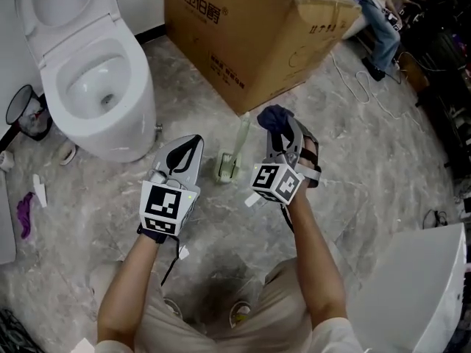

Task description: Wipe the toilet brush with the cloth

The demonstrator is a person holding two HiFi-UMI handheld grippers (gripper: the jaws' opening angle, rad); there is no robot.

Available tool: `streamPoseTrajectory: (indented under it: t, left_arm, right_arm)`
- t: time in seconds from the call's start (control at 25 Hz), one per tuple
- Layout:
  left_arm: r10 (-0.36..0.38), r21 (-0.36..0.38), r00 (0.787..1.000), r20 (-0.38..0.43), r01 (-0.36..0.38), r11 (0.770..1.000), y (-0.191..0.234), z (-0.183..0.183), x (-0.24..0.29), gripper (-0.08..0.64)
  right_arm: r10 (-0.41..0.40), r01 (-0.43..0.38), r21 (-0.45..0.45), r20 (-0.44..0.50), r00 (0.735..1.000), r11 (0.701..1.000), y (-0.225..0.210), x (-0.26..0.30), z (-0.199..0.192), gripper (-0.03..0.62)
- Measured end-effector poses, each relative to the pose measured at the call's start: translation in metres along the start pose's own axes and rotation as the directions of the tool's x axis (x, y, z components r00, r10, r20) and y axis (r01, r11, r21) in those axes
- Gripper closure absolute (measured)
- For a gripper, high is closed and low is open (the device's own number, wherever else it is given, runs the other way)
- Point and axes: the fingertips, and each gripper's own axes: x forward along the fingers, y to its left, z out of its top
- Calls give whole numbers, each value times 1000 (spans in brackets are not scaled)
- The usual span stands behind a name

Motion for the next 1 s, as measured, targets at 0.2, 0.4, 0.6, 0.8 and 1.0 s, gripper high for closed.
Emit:
streamPoseTrajectory:
  t: [0.2, 0.4, 0.6, 0.8, 1.0]
  left_arm:
    - [-64, -74, 997, -53, 60, 995, -15, -17, 6, 560]
    - [-101, -76, 989, -111, 93, 993, -25, -40, 3, 560]
    - [-83, -77, 992, -98, 76, 994, -13, -34, 0, 560]
    - [-58, -96, 992, -115, 47, 994, 3, -41, -8, 560]
    - [-79, -104, 991, -110, 68, 992, -1, -46, -8, 560]
  right_arm:
    - [-28, 27, 31, 31, 999, 999, -3, -3, 10, 414]
    - [-115, 111, 64, 58, 992, 992, -17, -3, 22, 411]
    - [-36, 35, 11, 62, 997, 999, 3, 0, 32, 407]
    - [51, -47, -80, 59, 997, 996, 37, -6, 29, 407]
    - [110, -105, -98, 42, 993, 990, 58, -14, 22, 405]
